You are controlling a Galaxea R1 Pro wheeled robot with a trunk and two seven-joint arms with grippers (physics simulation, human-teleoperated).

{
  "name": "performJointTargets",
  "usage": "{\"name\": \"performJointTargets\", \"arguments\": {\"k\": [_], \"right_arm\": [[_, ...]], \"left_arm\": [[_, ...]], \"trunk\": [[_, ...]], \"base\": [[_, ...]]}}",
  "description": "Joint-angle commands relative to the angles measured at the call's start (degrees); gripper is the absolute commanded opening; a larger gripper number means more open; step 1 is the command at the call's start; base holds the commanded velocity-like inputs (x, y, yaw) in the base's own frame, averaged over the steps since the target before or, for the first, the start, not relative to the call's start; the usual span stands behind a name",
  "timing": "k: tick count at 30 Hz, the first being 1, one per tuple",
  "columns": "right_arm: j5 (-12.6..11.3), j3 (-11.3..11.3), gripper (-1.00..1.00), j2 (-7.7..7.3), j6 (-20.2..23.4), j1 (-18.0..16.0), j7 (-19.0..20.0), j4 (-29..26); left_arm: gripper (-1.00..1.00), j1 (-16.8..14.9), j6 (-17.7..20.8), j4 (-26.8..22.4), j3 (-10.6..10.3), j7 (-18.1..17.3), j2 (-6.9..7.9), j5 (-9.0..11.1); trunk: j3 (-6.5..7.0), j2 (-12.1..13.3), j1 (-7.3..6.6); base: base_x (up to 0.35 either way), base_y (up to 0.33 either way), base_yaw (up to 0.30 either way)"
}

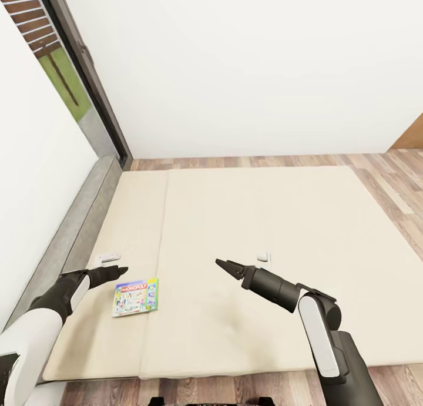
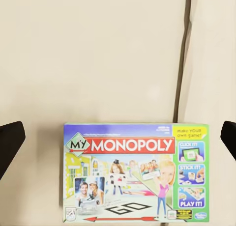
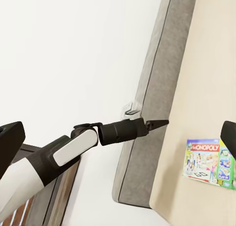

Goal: Put all the toys in the child's room - the three board games (two on the bed and one on the table), the two jigsaw puzzles on the table, and the tennis ball on the table - inside the toy box on the table in the child's room.

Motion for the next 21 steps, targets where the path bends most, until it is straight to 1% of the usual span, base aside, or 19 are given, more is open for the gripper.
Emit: {"name": "performJointTargets", "arguments": {"k": [1,21], "right_arm": [[0.0,-0.1,1.00,0.07,0.3,-0.1,0.2,0.0],[0.0,-0.2,1.00,-0.02,0.3,0.0,0.3,0.0]], "left_arm": [[1.00,0.0,0.5,-0.1,0.3,-0.2,-0.02,0.4],[1.00,0.0,0.9,-0.1,0.3,-1.0,0.13,0.5]], "trunk": [[-0.18,-0.1,0.03],[-2.08,-0.1,0.03]], "base": [[0.000,0.000,0.000],[0.000,0.000,0.000]]}}
